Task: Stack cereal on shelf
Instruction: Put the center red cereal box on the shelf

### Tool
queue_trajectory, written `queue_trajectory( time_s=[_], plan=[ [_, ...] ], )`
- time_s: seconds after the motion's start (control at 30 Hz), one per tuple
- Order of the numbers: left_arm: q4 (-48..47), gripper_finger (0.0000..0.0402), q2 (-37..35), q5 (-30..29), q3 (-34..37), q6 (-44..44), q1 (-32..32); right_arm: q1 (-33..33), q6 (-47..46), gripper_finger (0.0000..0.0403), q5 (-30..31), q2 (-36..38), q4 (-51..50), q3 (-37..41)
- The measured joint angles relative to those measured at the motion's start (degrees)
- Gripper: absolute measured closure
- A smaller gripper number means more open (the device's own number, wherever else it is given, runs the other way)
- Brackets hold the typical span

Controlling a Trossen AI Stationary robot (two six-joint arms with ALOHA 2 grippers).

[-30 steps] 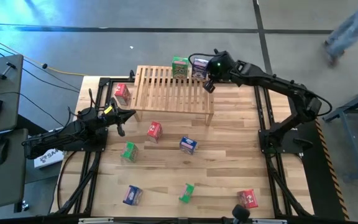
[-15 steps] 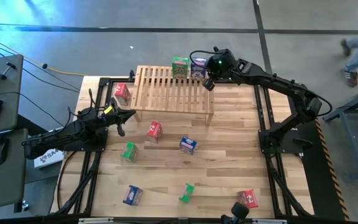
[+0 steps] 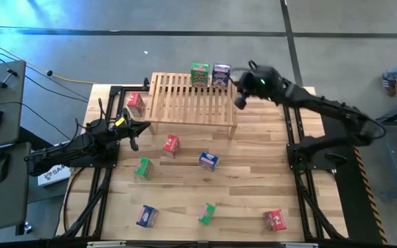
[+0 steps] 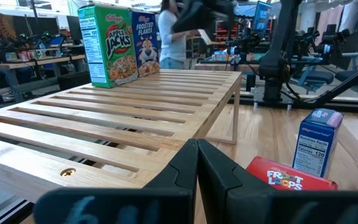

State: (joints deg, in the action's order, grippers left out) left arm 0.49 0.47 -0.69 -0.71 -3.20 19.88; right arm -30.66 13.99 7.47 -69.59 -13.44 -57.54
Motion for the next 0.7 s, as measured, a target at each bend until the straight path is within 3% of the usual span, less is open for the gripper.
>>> queue_trajectory(
  time_s=[0.3, 0.63, 0.7],
  plan=[
    [0.00, 0.0401, 0.00, 0.00, 0.00, 0.00, 0.00, 10.63, -4.93, 0.0403, -0.60, 18.91, 20.90, 23.07],
    [0.00, 0.0401, 0.00, -0.01, 0.00, -0.05, 0.00, 22.43, -6.67, 0.0403, 1.99, 31.38, 23.70, 34.43],
    [0.38, 0.0401, 0.00, -0.16, 0.00, -3.83, 0.02, 24.77, -6.61, 0.0403, 3.09, 32.96, 23.55, 36.12]
  ],
)
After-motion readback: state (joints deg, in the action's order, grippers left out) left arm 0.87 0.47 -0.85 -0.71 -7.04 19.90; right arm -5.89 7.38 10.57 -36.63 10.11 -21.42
